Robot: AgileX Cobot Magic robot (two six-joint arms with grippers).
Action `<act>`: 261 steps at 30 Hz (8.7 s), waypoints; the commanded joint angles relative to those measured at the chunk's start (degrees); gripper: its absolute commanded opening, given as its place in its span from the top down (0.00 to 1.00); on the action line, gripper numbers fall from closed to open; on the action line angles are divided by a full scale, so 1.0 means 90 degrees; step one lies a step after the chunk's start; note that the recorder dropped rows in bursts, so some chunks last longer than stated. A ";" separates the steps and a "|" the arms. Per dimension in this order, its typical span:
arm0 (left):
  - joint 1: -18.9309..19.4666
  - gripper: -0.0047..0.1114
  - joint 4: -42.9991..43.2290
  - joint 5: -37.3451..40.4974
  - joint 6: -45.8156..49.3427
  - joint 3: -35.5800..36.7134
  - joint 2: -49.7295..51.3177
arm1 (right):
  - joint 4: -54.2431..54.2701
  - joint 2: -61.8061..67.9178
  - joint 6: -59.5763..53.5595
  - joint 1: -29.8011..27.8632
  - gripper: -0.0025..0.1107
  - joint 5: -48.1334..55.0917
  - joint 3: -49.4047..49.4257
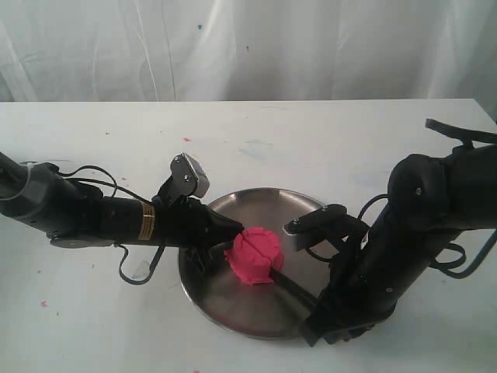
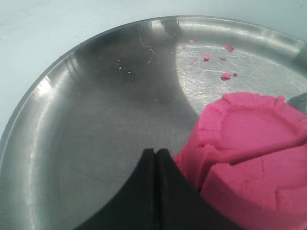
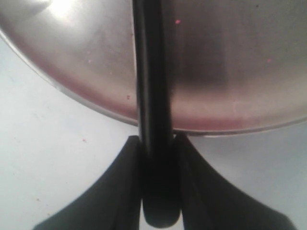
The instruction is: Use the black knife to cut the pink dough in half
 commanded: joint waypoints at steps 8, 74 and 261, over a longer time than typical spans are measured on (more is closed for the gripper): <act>-0.0022 0.96 0.0540 0.0547 -0.0097 0.0117 0.0175 | 0.0057 0.0007 0.0077 -0.0002 0.98 -0.0175 -0.0006; -0.0011 0.96 -0.0277 0.6665 -0.0411 0.2353 -0.9996 | -0.0134 0.0007 -0.0058 -0.0002 0.98 0.0132 -0.0006; -0.0011 0.96 -0.7253 0.8735 0.5807 0.3704 -1.0047 | -0.1290 0.0686 0.1610 -0.0636 0.84 -0.0450 -0.1008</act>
